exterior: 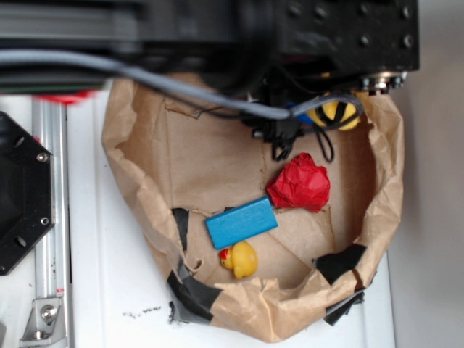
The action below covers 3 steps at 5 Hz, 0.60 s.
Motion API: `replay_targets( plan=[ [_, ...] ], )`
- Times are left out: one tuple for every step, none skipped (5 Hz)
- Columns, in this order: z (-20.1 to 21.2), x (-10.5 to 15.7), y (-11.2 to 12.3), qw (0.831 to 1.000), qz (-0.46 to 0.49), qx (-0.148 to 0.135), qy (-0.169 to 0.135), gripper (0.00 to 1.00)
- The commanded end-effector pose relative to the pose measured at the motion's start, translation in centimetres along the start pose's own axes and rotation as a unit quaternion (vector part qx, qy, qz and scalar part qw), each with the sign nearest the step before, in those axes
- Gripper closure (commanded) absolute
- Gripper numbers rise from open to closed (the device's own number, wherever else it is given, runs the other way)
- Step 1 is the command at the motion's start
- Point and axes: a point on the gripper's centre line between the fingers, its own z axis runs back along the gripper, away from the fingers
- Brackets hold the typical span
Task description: Grab the yellow cloth.
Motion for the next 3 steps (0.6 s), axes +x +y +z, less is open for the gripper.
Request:
replay_targets(
  plan=[
    [6.26, -5.57, -3.15, 0.993, -0.03, -0.098, -0.064, 1.0],
    [6.02, -6.18, -3.23, 0.992, -0.024, -0.103, -0.068, 1.0],
    [5.42, -5.78, -2.58, 0.994, -0.008, -0.092, -0.06, 1.0]
  ],
)
